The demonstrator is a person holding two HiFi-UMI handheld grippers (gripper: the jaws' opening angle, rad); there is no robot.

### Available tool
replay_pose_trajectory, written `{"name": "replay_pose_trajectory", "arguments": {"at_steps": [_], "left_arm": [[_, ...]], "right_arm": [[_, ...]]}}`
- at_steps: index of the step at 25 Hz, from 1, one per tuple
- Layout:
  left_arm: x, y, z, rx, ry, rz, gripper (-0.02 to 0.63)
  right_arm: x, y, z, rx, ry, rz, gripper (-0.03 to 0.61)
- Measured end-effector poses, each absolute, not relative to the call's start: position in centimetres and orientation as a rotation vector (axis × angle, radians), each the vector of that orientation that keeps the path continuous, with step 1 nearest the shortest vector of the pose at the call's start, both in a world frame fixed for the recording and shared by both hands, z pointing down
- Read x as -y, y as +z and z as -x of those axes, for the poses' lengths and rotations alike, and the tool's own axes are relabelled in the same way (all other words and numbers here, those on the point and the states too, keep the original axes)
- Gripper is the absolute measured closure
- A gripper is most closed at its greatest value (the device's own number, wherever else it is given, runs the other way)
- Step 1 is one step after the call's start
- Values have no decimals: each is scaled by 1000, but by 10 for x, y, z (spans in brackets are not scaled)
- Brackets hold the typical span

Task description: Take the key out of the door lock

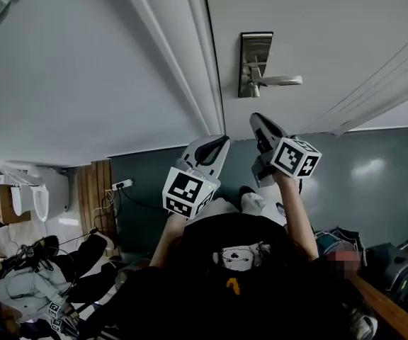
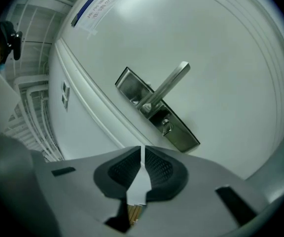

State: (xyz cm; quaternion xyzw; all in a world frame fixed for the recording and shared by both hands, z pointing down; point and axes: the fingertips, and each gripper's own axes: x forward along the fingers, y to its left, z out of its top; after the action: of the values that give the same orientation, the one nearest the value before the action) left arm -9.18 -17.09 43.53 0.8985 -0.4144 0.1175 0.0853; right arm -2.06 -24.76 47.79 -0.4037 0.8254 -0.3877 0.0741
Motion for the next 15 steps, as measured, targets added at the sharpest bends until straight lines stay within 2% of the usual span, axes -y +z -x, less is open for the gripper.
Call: {"name": "replay_pose_trajectory", "arguments": {"at_steps": [6,15], "left_arm": [[175,429,86,1196,347,-2718,606],[176,427,72,1144,352,-2750,606]], "right_arm": [[264,481,16,-2371,-1253,1178,494],[300,489,-2,-2092,-1399,1093,471]]}}
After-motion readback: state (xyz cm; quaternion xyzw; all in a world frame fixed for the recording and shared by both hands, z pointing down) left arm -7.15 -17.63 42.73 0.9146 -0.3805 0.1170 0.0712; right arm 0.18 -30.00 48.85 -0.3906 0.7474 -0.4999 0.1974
